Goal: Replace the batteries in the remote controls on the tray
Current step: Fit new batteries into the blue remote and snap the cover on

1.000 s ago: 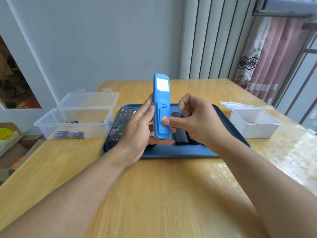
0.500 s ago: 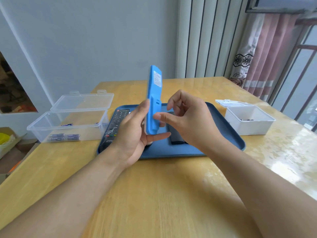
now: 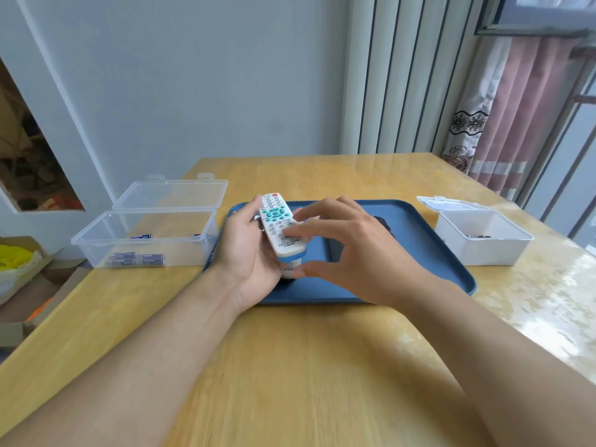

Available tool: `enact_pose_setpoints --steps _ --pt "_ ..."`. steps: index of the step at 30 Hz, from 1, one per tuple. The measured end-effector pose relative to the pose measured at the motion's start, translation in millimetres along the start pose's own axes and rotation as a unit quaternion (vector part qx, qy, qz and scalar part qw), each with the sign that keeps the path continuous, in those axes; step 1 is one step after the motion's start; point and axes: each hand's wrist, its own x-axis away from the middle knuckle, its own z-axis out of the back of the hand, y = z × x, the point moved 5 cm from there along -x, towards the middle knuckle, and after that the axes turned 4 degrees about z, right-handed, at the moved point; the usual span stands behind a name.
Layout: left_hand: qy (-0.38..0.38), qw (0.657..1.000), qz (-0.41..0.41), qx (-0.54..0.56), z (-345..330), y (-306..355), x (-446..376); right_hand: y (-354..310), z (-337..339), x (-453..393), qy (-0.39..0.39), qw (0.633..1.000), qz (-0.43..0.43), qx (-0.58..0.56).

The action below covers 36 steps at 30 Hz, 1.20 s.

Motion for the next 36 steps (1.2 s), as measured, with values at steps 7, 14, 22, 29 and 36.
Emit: enact_pose_setpoints --steps 7,14,22,29,36 --pt "0.097 0.981 -0.147 -0.084 5.8 3.0 -4.7 12.8 31.4 1.2 0.207 0.976 -0.035 0.05" --pt "0.144 0.607 -0.253 -0.74 18.4 -0.5 -12.8 24.4 13.5 3.8 0.107 0.987 -0.098 0.072" --pt "0.153 0.559 -0.151 -0.801 27.0 -8.2 -18.9 20.7 1.4 6.1 -0.088 0.978 -0.137 0.133" --pt "0.163 0.575 -0.157 -0.786 23.4 -5.8 -14.0 25.1 -9.4 8.0 -0.169 0.969 -0.128 0.124" --pt "0.167 0.57 -0.166 -0.787 20.3 -6.3 -11.4 27.2 -11.1 10.0 -0.179 0.969 -0.144 0.093"
